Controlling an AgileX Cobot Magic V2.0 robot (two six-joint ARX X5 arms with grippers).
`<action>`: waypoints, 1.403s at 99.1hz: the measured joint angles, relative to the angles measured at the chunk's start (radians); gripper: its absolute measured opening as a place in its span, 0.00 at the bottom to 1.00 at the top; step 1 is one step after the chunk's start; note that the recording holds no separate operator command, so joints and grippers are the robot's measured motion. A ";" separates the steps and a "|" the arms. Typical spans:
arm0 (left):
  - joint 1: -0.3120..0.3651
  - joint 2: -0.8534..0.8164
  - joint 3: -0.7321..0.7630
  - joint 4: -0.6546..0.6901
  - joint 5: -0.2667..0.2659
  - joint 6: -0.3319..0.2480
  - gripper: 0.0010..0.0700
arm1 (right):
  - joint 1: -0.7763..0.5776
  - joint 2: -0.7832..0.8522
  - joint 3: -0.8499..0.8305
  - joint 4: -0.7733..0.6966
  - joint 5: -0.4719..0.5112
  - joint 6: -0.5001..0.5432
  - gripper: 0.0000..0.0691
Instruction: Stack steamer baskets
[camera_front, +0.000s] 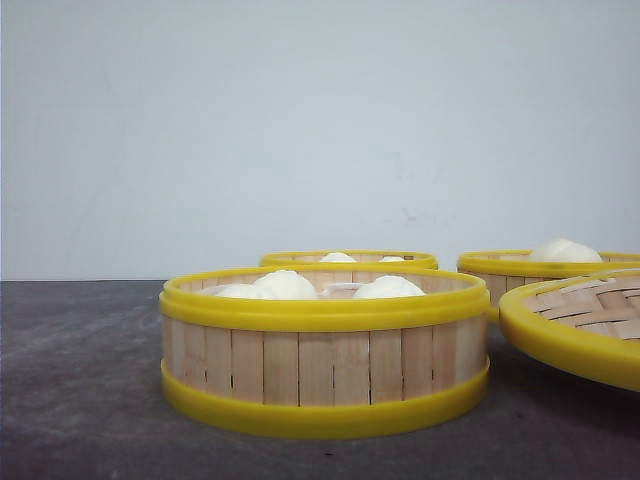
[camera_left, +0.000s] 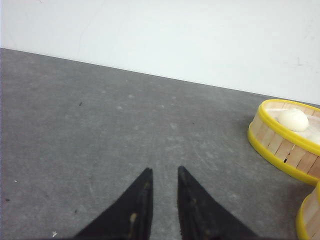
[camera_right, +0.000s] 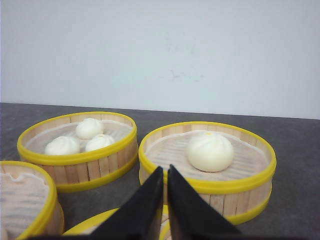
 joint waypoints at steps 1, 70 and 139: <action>0.000 0.000 0.000 0.000 0.000 0.000 0.08 | 0.000 0.000 0.000 0.000 0.000 0.000 0.01; 0.000 0.000 0.000 0.003 0.056 -0.118 0.08 | 0.000 0.000 0.000 0.035 -0.005 0.068 0.01; -0.003 0.423 0.296 -0.003 0.323 -0.359 0.50 | -0.001 0.000 0.190 -0.158 0.027 0.233 0.02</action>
